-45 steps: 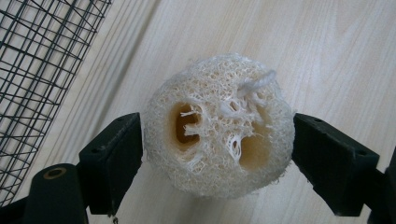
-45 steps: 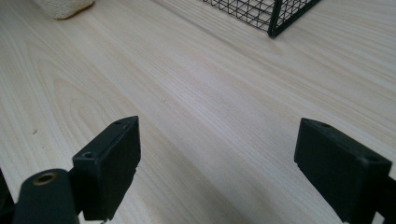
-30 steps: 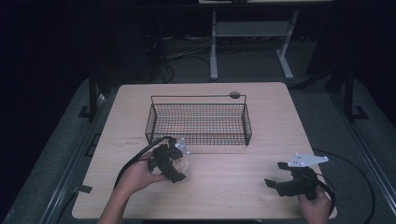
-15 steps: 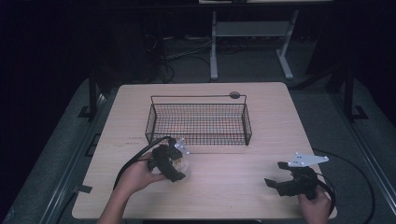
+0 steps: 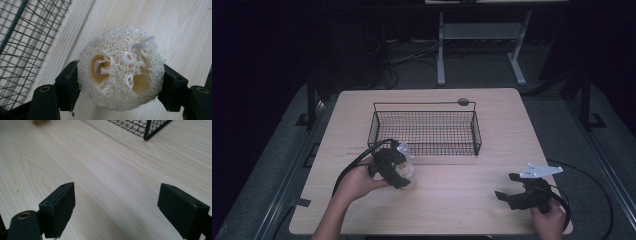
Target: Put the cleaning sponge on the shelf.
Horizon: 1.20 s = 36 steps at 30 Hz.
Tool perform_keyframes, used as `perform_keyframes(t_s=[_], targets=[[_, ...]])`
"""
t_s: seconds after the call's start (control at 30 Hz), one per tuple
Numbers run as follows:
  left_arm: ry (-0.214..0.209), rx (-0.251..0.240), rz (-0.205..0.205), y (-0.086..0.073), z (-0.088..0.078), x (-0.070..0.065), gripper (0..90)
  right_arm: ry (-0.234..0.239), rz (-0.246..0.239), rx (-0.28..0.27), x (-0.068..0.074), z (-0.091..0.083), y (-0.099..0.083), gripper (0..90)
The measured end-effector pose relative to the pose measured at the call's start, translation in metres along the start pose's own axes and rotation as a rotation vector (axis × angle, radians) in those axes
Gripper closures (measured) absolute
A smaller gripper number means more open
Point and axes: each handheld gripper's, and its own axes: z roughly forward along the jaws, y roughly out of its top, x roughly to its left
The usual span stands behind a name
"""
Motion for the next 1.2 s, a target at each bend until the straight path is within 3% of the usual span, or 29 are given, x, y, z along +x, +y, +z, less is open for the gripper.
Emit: perform_keyframes(t_s=[0.4,0.83,1.2], targets=[[-0.004,-0.019,-0.004,0.008,-0.01,0.008,28.5,0.009,0.003,0.001,0.0,0.002,0.001,14.1],[-0.004,-0.005,0.004,0.019,-0.021,0.017,28.4,0.005,0.0,-0.001,-0.001,0.002,0.001,14.1],[-0.01,-0.022,-0.023,0.021,-0.035,0.03,28.4,0.007,0.003,-0.001,-0.001,0.003,0.001,14.1]])
